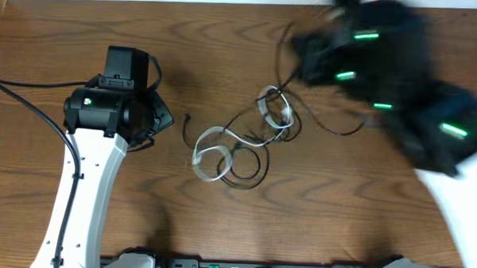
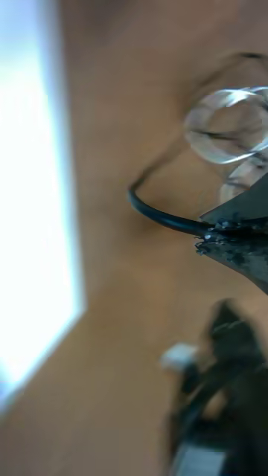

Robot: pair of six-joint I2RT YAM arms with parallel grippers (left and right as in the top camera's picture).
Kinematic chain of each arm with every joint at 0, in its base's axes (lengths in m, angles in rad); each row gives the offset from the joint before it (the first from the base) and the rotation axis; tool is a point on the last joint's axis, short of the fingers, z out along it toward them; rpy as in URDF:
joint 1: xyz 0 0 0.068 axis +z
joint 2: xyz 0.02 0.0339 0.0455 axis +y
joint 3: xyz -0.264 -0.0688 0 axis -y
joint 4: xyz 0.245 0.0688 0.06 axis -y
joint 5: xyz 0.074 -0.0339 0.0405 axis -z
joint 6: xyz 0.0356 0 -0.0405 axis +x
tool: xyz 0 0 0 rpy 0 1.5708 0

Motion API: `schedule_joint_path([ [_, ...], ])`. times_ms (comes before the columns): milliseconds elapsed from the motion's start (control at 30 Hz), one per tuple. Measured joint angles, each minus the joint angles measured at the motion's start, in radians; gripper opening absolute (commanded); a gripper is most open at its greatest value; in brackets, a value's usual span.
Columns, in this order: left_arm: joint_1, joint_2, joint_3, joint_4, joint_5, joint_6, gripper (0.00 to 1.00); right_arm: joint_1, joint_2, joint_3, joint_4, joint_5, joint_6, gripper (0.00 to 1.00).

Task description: Untangle cables

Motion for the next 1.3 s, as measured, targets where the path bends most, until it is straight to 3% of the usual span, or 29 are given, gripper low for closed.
schedule_joint_path([
  [133, 0.000, 0.000, 0.000, 0.000, 0.008, 0.000, 0.59, -0.064, -0.068, 0.095, 0.003, 0.020, -0.023, 0.01],
  [333, 0.000, 0.001, 0.000, 0.000, 0.084, 0.001, 0.59, -0.063, -0.061, 0.091, -0.014, -0.022, -0.033, 0.02],
  [567, 0.000, 0.015, -0.010, -0.001, 0.145, 0.008, 0.59, -0.064, 0.023, 0.095, 0.291, -0.098, 0.035, 0.01],
  [733, 0.000, 0.018, -0.033, -0.001, 0.155, 0.027, 0.59, -0.089, 0.024, 0.322, 0.312, -0.048, 0.067, 0.01],
  [867, 0.000, 0.021, -0.037, 0.000, 0.159, 0.051, 0.59, -0.103, -0.018, 0.459, 0.217, 0.007, 0.046, 0.02],
  [967, 0.000, 0.021, -0.040, 0.012, 0.196, 0.096, 0.59, -0.108, -0.048, 0.497, 0.040, 0.062, 0.022, 0.01],
  [1100, 0.002, 0.022, -0.043, 0.079, 0.393, 0.259, 0.59, -0.109, -0.012, 0.499, -0.163, 0.103, 0.007, 0.01],
  [1300, 0.000, 0.023, -0.044, 0.158, 0.753, 0.472, 0.59, -0.109, 0.197, 0.478, -0.404, 0.120, 0.039, 0.02],
])
